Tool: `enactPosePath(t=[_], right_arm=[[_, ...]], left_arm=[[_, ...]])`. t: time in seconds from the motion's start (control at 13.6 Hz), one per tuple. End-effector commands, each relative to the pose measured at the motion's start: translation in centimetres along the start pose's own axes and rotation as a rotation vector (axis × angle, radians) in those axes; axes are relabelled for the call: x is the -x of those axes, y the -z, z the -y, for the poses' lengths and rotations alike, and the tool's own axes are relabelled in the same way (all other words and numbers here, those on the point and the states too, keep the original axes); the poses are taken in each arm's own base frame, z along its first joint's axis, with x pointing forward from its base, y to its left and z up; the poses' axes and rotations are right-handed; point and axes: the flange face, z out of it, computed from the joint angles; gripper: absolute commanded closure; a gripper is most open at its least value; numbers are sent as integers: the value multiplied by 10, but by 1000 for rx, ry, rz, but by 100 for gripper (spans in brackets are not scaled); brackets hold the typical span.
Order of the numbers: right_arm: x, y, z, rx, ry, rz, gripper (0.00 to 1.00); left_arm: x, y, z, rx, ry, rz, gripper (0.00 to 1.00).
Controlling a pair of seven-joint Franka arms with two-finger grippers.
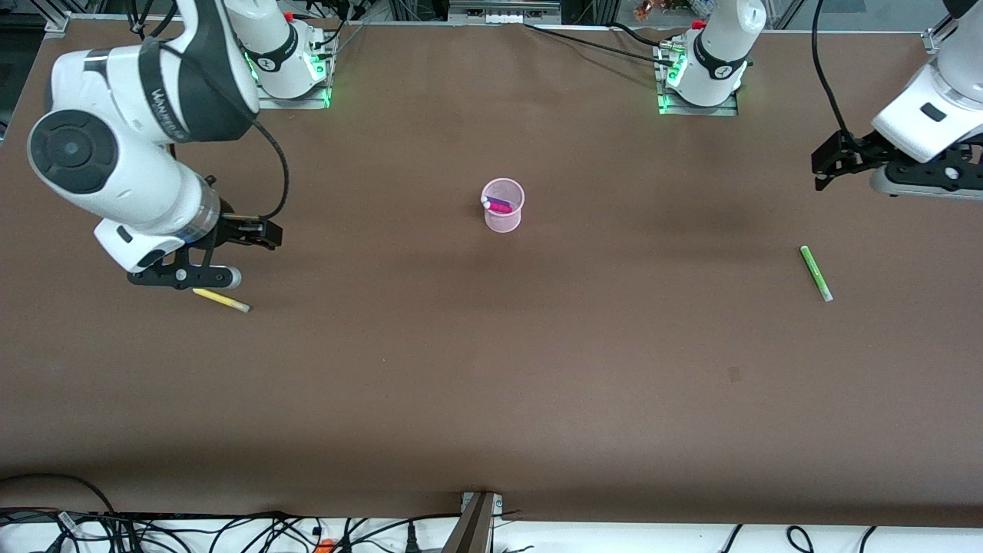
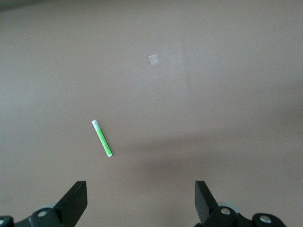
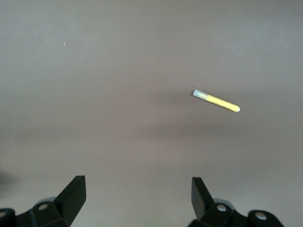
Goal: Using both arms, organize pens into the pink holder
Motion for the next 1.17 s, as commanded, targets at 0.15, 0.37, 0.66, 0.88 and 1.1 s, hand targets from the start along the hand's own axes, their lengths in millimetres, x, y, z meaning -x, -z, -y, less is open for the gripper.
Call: enactPosePath(t=[0.15, 0.37, 0.66, 0.88, 1.1], right_arm=[[8, -5, -34, -46, 64, 7, 1], [12, -12, -47, -58, 47, -10, 1], [6, -21, -82, -97, 3, 9, 1], [6, -20, -105, -106, -26, 2, 1], [5, -20, -119, -132, -34, -8, 1]], left_arm=[[-9, 8, -9, -15, -7, -2, 0], [-13, 6, 1, -15, -5, 0, 0], [-12, 6, 5, -12, 2, 4, 0], [-12, 5, 8, -4, 10, 5, 0], [-12, 4, 9, -4, 11, 5, 0]])
